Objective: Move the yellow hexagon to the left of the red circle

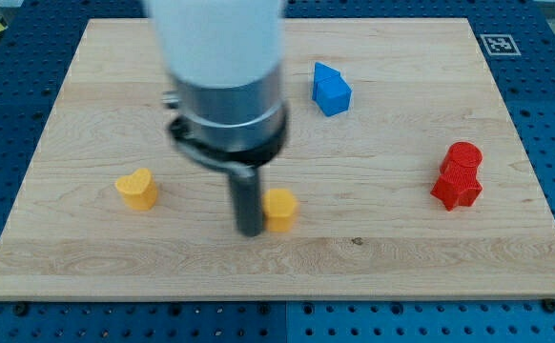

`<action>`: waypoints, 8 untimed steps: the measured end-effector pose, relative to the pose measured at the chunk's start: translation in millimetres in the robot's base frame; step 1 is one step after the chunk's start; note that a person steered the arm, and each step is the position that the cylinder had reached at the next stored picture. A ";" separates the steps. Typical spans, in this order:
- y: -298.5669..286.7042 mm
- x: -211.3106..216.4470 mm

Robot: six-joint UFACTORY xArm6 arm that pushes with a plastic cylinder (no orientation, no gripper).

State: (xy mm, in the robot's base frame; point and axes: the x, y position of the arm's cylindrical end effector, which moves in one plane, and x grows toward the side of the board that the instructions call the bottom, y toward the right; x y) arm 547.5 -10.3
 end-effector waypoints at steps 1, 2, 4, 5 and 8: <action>60.4 -42.8; 44.5 -41.1; 88.1 -35.8; 138.0 -35.8; 88.0 -61.6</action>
